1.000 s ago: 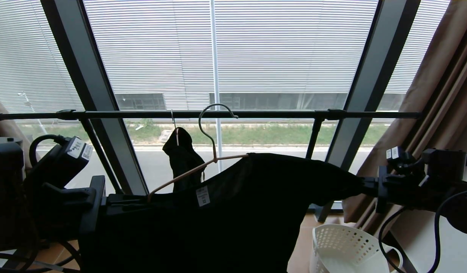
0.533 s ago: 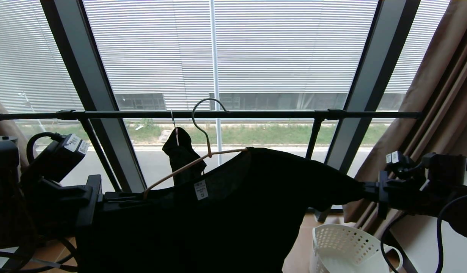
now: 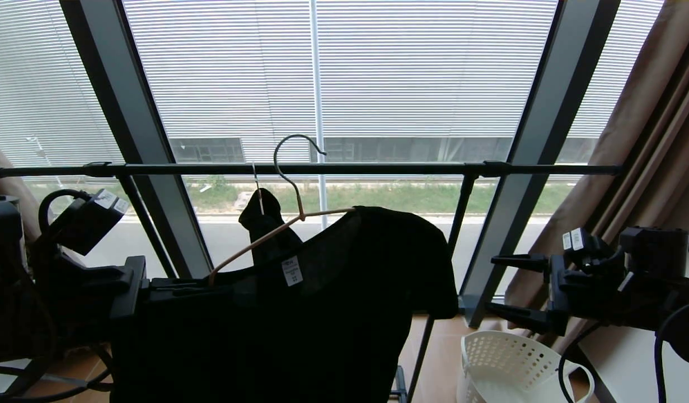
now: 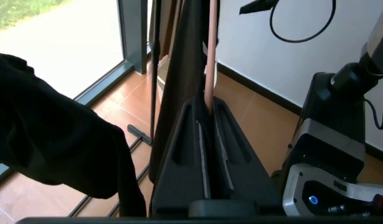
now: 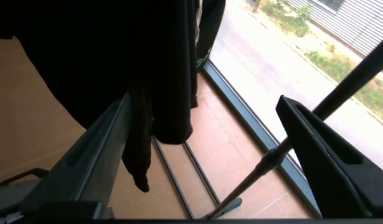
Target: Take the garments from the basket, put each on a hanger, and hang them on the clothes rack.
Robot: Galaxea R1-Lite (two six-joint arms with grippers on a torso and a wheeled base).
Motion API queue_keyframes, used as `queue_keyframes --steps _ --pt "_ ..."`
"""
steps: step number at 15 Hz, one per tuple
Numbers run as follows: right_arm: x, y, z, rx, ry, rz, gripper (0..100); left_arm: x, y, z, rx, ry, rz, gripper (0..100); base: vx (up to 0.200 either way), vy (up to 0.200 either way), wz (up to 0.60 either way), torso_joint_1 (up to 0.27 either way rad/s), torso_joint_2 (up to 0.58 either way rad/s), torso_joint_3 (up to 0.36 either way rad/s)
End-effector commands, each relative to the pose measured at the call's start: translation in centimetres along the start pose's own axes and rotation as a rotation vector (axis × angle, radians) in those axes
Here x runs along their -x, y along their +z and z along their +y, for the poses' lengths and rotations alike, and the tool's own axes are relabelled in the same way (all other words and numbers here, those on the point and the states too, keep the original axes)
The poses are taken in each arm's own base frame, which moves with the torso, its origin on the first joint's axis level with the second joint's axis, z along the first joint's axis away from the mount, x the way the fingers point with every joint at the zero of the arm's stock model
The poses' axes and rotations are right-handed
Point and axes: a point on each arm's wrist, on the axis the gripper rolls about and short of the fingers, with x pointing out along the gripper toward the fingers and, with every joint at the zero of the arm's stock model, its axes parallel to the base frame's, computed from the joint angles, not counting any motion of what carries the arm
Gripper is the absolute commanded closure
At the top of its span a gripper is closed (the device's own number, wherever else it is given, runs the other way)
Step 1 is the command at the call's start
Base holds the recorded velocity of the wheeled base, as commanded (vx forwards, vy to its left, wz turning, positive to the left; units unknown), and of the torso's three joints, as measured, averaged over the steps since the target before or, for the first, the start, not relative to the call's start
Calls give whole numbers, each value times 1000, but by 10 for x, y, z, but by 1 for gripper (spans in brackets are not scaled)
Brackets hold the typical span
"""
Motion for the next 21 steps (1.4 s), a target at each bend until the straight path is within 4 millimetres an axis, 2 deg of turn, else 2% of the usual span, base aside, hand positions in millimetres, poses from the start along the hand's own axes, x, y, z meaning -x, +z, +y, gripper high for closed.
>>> queue_keyframes --steps 1,3,5,8,10,12,16,18,21 --pt "-7 31 31 49 -45 4 0 -1 3 0 0 29 -1 100 0 0 0 0 0 0" --pt "-12 48 45 -12 -98 -6 0 -10 6 -4 19 62 16 100 0 0 0 0 0 0" --pt "-14 71 57 -117 -140 -62 0 -26 4 -8 44 126 61 100 0 0 0 0 0 0" --pt "-22 89 68 -156 -242 -94 0 -47 2 -14 32 150 111 100 0 0 0 0 0 0" --pt "-28 94 75 -145 -293 -94 0 -69 0 -13 26 194 160 100 0 0 0 0 0 0" --pt "-25 97 78 -136 -300 -106 0 -95 1 -9 43 262 154 100 0 0 0 0 0 0" --pt "-24 98 79 -134 -302 -108 0 -154 -7 14 96 386 86 100 0 0 0 0 0 0" --pt "-23 98 79 -133 -302 -110 0 -168 -6 12 122 382 59 100 0 0 0 0 0 0" --pt "-25 97 78 -137 -301 -103 0 -174 -12 14 153 380 73 100 0 0 0 0 0 0"
